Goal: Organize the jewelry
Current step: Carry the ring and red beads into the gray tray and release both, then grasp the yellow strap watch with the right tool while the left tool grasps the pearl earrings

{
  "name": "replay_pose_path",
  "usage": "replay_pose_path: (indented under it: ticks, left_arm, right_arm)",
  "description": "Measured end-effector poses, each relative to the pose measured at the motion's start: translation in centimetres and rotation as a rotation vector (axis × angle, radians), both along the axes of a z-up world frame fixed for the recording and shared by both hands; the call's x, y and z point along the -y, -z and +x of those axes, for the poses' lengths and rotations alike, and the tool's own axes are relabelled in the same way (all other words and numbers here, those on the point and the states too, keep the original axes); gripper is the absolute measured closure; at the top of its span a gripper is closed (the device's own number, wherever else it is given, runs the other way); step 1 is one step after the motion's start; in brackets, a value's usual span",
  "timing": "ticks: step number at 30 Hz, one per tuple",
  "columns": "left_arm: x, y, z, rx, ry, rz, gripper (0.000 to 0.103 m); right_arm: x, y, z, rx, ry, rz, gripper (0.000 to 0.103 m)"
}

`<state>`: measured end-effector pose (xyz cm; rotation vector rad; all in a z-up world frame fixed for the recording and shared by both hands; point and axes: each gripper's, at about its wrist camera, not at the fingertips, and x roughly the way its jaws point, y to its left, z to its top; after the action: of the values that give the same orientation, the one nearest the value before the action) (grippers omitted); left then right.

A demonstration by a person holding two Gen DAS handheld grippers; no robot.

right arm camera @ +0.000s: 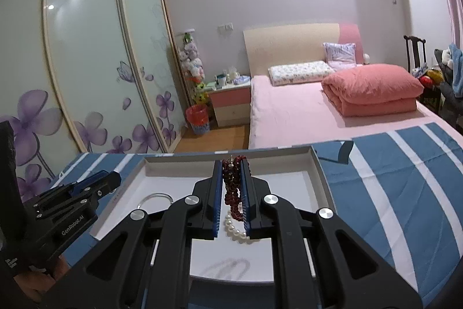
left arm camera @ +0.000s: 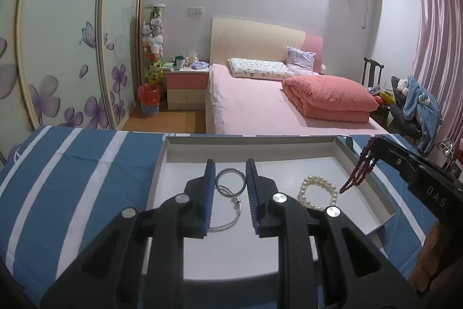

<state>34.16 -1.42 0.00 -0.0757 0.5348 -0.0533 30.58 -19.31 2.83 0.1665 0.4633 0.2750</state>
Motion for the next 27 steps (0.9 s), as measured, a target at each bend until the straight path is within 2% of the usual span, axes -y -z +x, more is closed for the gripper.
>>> replay_pose_path:
  ticks: [5, 9, 18, 27]
  left_arm:
    - [0.1, 0.8, 1.1, -0.022, 0.002, -0.002, 0.081]
    - [0.0, 1.1, 1.6, -0.028, -0.001, 0.000, 0.070]
    - [-0.8, 0.9, 1.3, -0.034, -0.024, -0.019, 0.070]
    - [-1.4, -0.5, -1.5, -0.005, -0.024, -0.028, 0.070]
  right_arm:
    - [-0.3, 0.7, 1.0, -0.032, -0.005, 0.001, 0.089]
    - [-0.1, 0.7, 1.1, -0.031, 0.001, -0.001, 0.067]
    - [0.2, 0.4, 0.9, -0.031, 0.005, 0.000, 0.067]
    - [0.5, -0.4, -0.8, -0.012, -0.007, -0.010, 0.067]
